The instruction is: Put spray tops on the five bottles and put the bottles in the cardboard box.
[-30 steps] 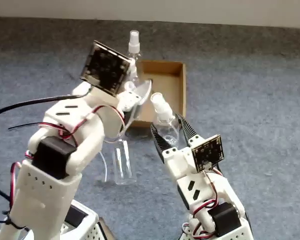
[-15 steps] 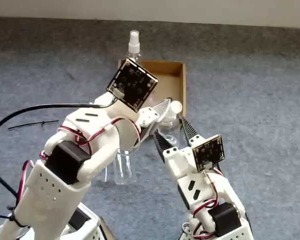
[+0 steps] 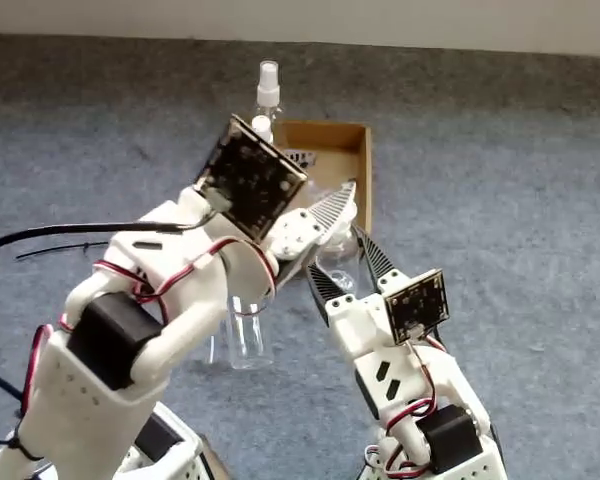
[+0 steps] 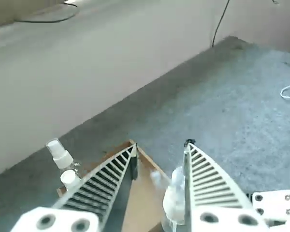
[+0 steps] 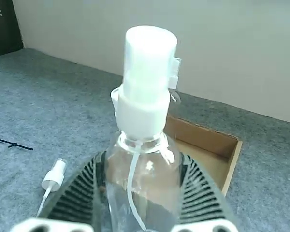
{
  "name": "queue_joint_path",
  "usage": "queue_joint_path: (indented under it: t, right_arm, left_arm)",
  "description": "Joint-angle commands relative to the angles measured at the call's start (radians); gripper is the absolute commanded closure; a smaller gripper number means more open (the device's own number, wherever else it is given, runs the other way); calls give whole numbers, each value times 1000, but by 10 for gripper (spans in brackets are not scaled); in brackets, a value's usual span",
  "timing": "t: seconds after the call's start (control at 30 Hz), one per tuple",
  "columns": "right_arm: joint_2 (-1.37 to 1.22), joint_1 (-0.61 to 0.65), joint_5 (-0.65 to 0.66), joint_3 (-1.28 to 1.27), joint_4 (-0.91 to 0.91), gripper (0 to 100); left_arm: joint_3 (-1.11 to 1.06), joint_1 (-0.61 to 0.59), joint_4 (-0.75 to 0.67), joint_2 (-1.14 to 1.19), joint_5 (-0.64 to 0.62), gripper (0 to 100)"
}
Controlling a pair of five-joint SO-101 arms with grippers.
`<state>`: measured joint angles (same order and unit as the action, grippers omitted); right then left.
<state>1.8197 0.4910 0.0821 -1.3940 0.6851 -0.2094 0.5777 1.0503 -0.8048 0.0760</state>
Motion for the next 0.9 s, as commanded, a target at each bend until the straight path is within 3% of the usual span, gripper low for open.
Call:
queue_joint_path:
  t: [0.0, 0.3, 0.87]
  right_arm:
    - [4, -7, -5, 8, 2, 994]
    - [10, -7, -5, 8, 4, 994]
    - [10, -8, -5, 8, 4, 994]
  left_arm:
    - [-54, 33, -17, -4, 9, 849]
    - [-153, -42, -66, -5, 48, 851]
    - [-150, -62, -68, -13, 46, 853]
